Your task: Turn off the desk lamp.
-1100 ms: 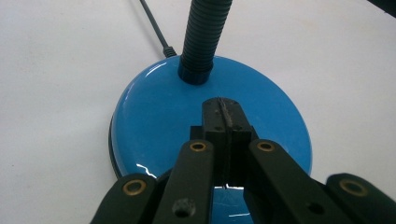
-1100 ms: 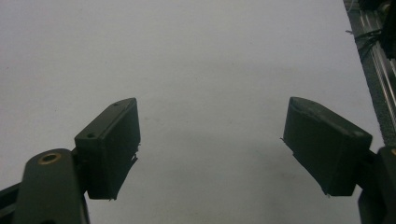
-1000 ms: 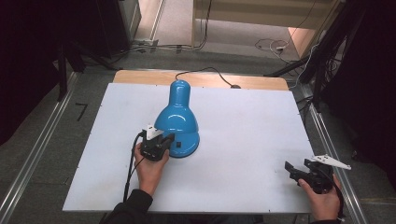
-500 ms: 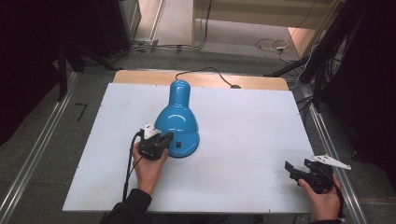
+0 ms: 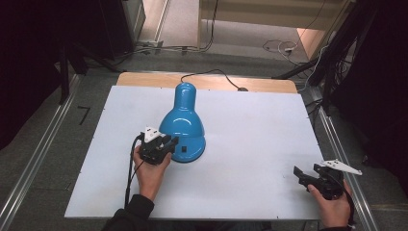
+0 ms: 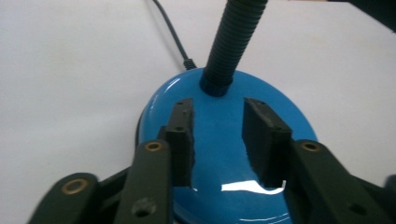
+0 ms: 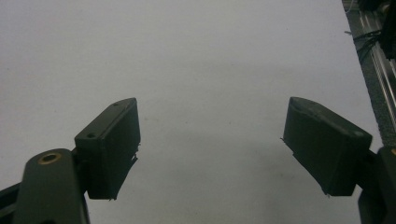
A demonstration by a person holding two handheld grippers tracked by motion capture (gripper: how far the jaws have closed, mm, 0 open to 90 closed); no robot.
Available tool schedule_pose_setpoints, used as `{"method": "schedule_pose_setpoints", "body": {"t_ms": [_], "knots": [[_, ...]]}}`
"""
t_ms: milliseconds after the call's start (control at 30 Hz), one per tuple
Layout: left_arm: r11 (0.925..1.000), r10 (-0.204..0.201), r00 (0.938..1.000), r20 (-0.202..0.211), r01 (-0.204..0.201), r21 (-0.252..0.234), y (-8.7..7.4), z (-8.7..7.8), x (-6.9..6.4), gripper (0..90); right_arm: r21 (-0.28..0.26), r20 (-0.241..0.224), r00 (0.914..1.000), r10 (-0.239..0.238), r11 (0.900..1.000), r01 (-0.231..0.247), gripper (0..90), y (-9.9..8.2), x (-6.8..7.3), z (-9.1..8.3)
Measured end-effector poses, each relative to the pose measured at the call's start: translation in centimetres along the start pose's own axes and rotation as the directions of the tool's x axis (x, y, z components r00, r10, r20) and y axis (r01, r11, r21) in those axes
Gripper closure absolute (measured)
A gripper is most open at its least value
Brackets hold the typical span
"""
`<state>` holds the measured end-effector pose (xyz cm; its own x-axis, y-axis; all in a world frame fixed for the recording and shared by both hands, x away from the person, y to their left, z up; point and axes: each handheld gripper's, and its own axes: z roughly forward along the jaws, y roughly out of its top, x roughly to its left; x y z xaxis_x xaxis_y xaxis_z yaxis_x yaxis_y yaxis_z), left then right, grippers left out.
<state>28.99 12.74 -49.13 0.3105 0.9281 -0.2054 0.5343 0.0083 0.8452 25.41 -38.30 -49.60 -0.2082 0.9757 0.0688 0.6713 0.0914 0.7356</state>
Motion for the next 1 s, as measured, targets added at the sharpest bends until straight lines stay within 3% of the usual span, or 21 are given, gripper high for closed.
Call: {"method": "schedule_pose_setpoints", "body": {"t_ms": [500,1000], "knots": [[0.9999,0.017,0.9991,-0.038,-0.017,0.0,0.0,-0.2,0.4,39.1,-0.003,-0.002,1.0,0.004,1.0,-0.004,17.5,0.0,0.0,-0.2],[0.9999,0.011,0.9987,-0.049,-0.01,0.006,0.0,-1.0,1.4,32.3,-0.004,-0.001,1.0,0.003,1.0,-0.003,17.5,0.0,-0.1,-0.1]]}}
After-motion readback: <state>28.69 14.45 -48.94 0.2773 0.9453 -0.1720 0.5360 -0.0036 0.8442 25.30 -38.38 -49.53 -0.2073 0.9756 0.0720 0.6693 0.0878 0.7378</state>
